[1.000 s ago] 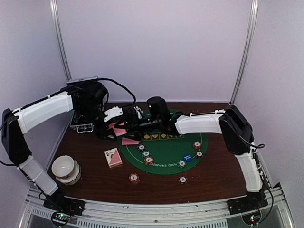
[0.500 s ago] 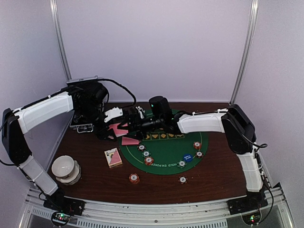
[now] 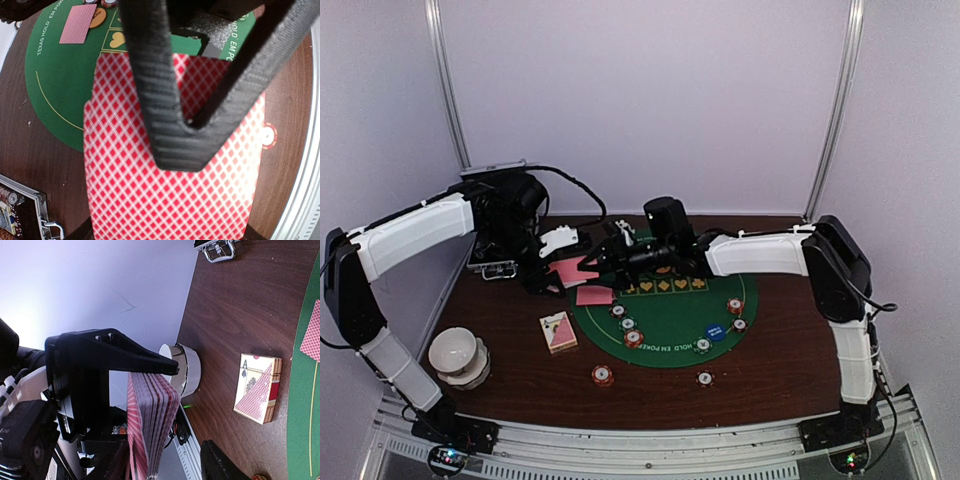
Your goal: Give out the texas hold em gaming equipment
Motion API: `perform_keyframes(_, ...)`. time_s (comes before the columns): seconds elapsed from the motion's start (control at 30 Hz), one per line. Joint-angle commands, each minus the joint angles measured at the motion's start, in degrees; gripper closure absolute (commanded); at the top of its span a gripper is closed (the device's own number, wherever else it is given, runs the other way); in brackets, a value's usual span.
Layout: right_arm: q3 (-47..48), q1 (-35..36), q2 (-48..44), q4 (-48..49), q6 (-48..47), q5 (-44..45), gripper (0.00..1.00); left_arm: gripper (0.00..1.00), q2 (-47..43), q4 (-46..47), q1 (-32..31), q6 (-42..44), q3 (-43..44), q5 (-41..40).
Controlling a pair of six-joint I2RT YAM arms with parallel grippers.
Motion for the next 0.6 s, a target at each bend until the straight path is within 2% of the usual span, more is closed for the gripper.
perform_keyframes(0.0,-1.77,-0.48,-4.34,1.41,0.6,-1.35,0.49,1.0,-0.32,1.72,0.28,0.77,-0.13,-0.11)
perform_keyframes(0.23,-2.71,-0.48,-4.5,5.57,3.95,-2.12,0.6,1.0,-0.03,1.73,0.22,0.99,-0.07,-0.5)
perform_keyframes(0.43,-3.66,-0.82,-5.1,7.22,5.56,-2.96,0.8,1.0,-0.02,1.69,0.22,1.22,-0.41,-1.29)
perform_keyframes(0.57,-7.48,-2.52,-7.48,8.05,6.15,-3.27,0.95,1.0,-0.07,1.7,0.31,1.55,-0.77,-1.94)
